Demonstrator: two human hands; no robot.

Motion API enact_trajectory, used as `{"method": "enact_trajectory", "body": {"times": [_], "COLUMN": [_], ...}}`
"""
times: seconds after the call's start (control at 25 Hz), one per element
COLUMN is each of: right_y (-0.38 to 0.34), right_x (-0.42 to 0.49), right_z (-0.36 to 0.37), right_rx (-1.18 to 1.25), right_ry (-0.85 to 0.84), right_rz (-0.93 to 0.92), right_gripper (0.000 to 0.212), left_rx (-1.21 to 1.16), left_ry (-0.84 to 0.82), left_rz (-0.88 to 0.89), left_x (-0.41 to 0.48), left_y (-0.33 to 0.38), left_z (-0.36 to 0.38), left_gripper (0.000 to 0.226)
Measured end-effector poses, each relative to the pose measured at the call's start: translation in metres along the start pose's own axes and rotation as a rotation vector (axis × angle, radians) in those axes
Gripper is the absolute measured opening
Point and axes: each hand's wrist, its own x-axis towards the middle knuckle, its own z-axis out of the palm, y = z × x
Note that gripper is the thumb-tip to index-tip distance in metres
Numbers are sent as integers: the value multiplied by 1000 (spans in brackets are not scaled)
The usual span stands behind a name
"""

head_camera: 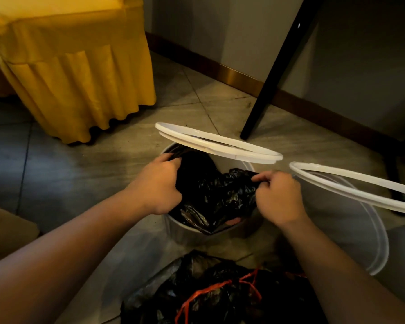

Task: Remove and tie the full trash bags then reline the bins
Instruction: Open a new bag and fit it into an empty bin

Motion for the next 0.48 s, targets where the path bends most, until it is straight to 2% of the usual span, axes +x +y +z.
{"method": "enact_trajectory", "body": {"times": [0.08, 0.2, 0.28, 0.4, 0.48], "right_y": [6, 13, 15, 22, 28], "right_x": [-4, -15, -16, -14, -18], "right_z": [-4, -8, -11, -14, -12], "right_rx": [35, -11, 63, 168, 223], "right_ry": [-8, 15, -43, -128, -141], "right_rz": [52, -18, 45, 200, 234], "right_gripper": [27, 32, 31, 24, 30], "left_rx": [-24, 151, 209, 33, -49], "left_ry": [31, 120, 102, -24, -35], "left_rz": [-49, -66, -56, -44, 0], "left_x": [-5, -10, -10, -13, -16], "left_y": [-3, -5, -5, -2, 0], "left_z": [-2, -5, -7, -12, -12], "left_gripper": [60, 55, 67, 94, 97]}}
